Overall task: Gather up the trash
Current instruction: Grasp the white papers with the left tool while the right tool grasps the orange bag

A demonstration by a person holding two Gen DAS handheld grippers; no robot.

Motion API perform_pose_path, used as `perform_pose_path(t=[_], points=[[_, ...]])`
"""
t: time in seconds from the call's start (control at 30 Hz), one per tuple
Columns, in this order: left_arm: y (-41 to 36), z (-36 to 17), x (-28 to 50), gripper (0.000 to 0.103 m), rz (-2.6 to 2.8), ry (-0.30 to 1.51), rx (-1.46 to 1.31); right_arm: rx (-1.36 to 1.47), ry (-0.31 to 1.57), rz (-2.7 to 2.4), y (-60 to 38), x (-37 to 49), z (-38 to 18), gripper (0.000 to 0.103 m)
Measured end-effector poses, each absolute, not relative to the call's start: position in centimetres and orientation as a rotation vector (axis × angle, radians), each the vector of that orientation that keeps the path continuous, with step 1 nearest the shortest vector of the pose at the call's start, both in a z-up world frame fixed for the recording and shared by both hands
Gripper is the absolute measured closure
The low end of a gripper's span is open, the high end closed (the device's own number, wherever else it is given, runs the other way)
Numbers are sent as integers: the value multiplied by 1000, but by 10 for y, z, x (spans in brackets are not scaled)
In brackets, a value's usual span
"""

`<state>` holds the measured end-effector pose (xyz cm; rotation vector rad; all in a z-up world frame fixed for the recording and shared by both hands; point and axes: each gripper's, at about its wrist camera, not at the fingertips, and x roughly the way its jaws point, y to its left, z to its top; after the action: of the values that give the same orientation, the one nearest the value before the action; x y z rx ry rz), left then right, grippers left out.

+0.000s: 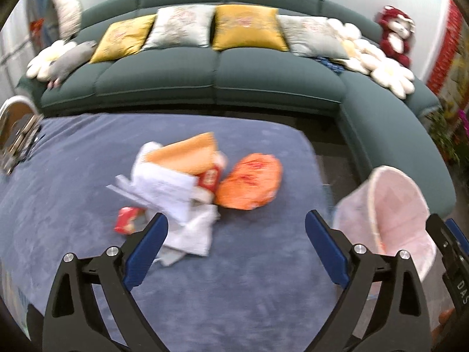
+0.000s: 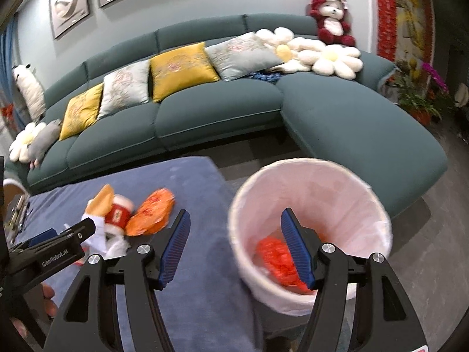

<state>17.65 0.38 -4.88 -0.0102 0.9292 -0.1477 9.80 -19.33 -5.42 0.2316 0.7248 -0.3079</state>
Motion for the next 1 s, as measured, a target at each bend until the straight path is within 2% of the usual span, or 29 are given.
perform_pose_path(t=[0.4,0.83,1.0], points=[[80,-83,209,13,1,1016,-96,236,822,-197,-126,151,-96,41],[100,-124,257,13,39,1125,-191,281,932,-152,-96,230,-155,41],[105,-142,261,36,6,1178,-218,328,982,-135,-90,253,-181,41]])
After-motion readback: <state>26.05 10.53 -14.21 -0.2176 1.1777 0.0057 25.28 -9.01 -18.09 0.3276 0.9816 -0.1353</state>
